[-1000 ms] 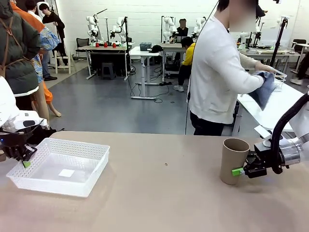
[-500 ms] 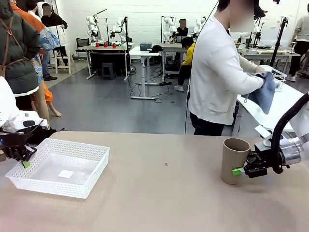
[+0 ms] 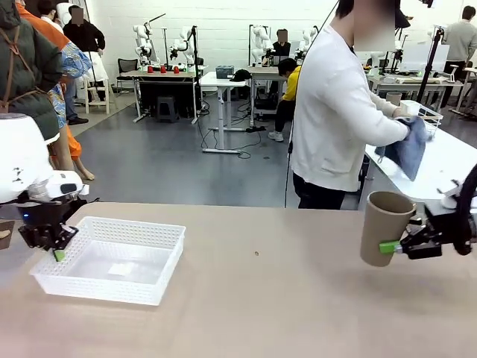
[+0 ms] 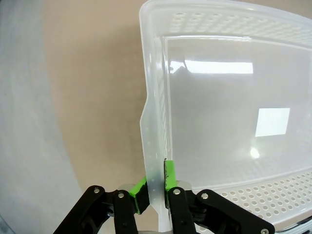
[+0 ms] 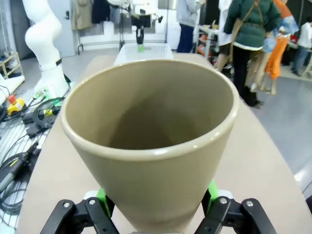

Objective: Clean and organize the cups into the basket.
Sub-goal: Pick up the Organizing basket and move it to the center of the table, then pick up the Reusable plastic cup from the right side of the table and place it inside the Organizing basket.

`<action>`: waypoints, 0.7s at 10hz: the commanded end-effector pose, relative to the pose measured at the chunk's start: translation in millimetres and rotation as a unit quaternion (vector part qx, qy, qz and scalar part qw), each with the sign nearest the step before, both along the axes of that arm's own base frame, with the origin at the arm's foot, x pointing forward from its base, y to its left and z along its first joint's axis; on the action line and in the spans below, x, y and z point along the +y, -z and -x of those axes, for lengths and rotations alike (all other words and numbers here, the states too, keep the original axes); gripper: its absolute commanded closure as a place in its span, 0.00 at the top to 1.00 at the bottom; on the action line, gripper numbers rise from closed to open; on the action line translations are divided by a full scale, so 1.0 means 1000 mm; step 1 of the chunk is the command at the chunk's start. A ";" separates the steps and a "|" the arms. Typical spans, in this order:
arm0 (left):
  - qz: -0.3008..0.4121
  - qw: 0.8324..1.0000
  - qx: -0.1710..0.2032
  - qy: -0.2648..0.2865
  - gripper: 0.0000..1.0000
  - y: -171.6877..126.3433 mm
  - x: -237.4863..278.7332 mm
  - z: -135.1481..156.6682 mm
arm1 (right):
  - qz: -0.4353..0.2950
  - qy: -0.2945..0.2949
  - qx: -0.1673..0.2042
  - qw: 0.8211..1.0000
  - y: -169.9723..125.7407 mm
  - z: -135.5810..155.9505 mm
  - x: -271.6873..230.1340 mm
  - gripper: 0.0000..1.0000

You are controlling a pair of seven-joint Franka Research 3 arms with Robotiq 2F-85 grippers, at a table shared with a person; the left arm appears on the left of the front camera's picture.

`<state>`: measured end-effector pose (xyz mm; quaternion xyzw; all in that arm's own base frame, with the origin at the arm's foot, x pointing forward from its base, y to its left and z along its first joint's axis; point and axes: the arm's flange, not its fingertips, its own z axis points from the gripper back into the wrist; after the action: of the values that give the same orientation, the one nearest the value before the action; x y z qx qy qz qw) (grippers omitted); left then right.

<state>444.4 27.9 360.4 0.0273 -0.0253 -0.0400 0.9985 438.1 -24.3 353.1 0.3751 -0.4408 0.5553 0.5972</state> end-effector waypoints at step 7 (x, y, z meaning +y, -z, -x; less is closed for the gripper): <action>-0.049 0.998 0.009 -0.022 0.00 -0.008 -0.171 -0.035 | 0.014 0.074 -0.009 0.997 -0.139 0.051 -0.024 0.23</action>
<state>466.7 -131.6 370.7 0.0549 -0.0191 -0.0222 0.9981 389.9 -47.9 477.3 0.3213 -0.4734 0.5276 0.6279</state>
